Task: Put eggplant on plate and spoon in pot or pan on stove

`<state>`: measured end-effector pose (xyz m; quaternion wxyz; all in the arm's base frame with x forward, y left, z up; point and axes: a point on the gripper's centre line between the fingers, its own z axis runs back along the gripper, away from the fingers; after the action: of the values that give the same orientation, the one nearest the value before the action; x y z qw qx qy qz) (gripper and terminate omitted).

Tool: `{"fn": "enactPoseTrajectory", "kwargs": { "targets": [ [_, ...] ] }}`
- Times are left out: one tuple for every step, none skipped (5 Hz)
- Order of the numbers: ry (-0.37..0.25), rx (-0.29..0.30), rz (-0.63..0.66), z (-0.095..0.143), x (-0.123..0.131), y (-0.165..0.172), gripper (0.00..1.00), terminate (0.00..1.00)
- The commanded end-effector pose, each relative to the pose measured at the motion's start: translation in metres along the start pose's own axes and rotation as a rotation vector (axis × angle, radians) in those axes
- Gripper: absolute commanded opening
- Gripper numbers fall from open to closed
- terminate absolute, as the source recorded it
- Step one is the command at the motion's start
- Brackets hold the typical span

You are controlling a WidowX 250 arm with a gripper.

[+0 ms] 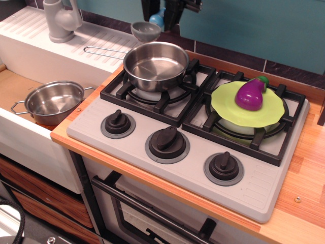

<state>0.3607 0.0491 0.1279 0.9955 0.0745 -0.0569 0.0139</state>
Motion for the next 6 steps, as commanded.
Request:
{"fn": "enactPoseTrajectory", "kwargs": {
  "targets": [
    [-0.108, -0.027, 0.011, -0.015, 0.019, -0.003, 0.00, 0.00],
    [-0.114, -0.033, 0.014, -0.022, 0.018, -0.005, 0.00, 0.00],
    [-0.122, -0.040, 0.012, -0.025, 0.015, -0.005, 1.00, 0.00],
    [-0.130, -0.044, 0.005, -0.025, 0.013, -0.005, 1.00, 0.00],
    [-0.126, -0.040, 0.001, -0.019, 0.014, -0.004, 1.00, 0.00],
    [-0.115, -0.030, 0.001, -0.006, 0.013, -0.007, 1.00, 0.00]
  ]
}}
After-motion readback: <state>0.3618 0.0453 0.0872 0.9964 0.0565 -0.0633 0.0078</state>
